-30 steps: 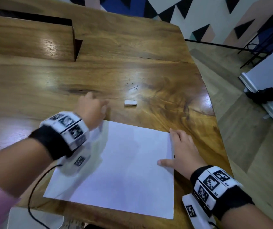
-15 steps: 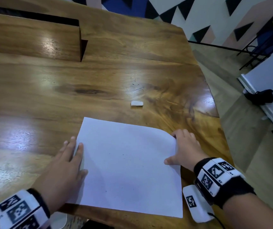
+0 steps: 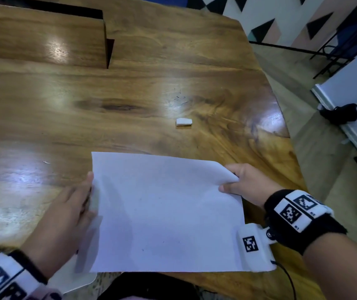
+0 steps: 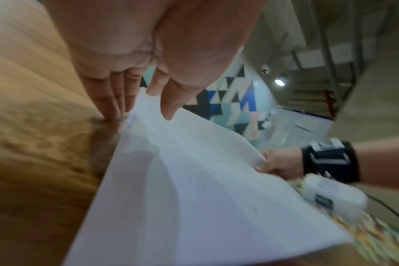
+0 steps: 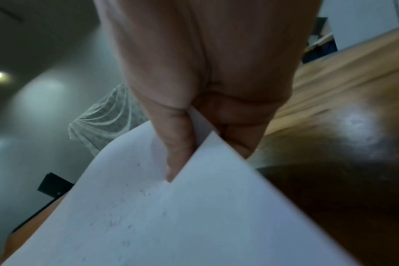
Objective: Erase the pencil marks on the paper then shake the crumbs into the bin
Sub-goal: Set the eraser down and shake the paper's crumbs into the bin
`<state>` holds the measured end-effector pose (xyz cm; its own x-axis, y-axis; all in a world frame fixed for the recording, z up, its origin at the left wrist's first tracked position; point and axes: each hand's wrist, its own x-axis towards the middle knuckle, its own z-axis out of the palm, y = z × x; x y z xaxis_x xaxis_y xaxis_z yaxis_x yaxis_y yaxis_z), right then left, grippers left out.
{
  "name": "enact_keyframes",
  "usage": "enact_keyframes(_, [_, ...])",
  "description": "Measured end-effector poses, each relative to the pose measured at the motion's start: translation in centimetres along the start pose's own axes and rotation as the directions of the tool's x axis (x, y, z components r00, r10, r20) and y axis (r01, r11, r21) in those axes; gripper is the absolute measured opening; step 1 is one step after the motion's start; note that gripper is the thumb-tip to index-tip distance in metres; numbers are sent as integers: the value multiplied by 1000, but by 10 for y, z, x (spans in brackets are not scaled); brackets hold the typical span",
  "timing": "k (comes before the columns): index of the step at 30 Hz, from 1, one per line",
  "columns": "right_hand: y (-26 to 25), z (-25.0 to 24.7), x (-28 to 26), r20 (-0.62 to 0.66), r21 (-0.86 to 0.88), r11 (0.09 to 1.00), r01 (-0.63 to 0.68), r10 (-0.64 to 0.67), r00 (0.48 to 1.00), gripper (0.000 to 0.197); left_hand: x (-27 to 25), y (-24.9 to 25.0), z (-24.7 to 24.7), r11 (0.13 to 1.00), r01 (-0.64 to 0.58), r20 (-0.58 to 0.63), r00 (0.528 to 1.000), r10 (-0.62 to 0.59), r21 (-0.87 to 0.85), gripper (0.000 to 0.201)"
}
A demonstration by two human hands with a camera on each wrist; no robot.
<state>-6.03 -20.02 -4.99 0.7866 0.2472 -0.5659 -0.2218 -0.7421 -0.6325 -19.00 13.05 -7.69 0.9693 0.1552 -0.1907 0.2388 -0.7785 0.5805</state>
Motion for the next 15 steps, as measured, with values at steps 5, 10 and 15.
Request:
enact_keyframes(5, [-2,1,1,89,79,997,16,-23,996,22,-29,-28,-3,928,220,31,975,-221,-302,66])
enact_keyframes(10, [-14,15,8,180,67,996,57,-69,981,21,-67,-46,4,629,362,178,924,-337,-688,39])
enact_keyframes(15, [-44,51,13,269,4,988,156,-151,951,31,-109,-90,20,407,423,247,875,-417,-810,21])
